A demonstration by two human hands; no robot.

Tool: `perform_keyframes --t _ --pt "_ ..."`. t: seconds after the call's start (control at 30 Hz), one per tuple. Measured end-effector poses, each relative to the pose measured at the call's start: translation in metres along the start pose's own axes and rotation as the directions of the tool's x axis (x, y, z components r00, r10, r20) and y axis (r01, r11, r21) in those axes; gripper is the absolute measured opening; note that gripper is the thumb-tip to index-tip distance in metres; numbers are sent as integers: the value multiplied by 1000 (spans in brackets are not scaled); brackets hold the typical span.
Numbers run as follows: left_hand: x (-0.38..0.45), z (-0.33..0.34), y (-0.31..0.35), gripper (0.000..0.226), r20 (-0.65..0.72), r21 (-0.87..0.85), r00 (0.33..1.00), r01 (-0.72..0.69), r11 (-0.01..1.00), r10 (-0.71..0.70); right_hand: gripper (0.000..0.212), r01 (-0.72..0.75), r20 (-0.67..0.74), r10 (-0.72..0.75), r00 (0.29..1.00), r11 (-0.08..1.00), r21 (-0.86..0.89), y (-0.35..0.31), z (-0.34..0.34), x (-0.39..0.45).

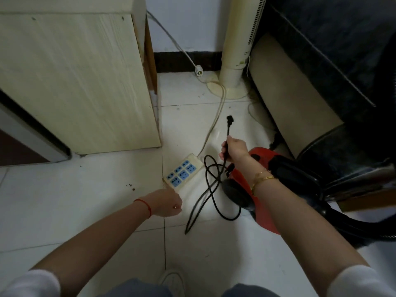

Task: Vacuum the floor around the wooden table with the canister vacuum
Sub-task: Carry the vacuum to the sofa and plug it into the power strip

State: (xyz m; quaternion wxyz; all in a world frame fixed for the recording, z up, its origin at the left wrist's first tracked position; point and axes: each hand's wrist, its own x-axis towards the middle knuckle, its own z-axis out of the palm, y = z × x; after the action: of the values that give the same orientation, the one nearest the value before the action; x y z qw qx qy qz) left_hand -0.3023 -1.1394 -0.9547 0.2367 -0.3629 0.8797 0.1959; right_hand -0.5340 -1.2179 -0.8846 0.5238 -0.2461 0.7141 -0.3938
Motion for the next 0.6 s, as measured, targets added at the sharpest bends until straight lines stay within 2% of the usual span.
perform_keyframes --t 0.07,0.13,0.2,0.37,0.5,0.6 --pt "5 10 -7 32 -124 -16 988 89 996 -90 32 73 52 -67 996 989 -129 10 9 2" --pt "10 18 -15 31 -267 -49 943 194 980 -200 23 139 122 -113 986 964 -226 20 21 1" --pt "14 22 -22 29 -350 -119 889 272 955 -297 21 160 181 -108 977 939 -306 28 34 -1" --pt "22 41 -43 35 -381 -323 789 376 869 -483 22 250 337 -74 939 818 -517 43 62 0" --pt "31 54 -46 57 -380 -468 705 412 782 -599 25 382 374 -147 916 605 -699 51 79 4" --pt "39 61 -44 71 -374 -526 683 401 750 -628 28 497 450 -213 867 422 -759 59 85 6"
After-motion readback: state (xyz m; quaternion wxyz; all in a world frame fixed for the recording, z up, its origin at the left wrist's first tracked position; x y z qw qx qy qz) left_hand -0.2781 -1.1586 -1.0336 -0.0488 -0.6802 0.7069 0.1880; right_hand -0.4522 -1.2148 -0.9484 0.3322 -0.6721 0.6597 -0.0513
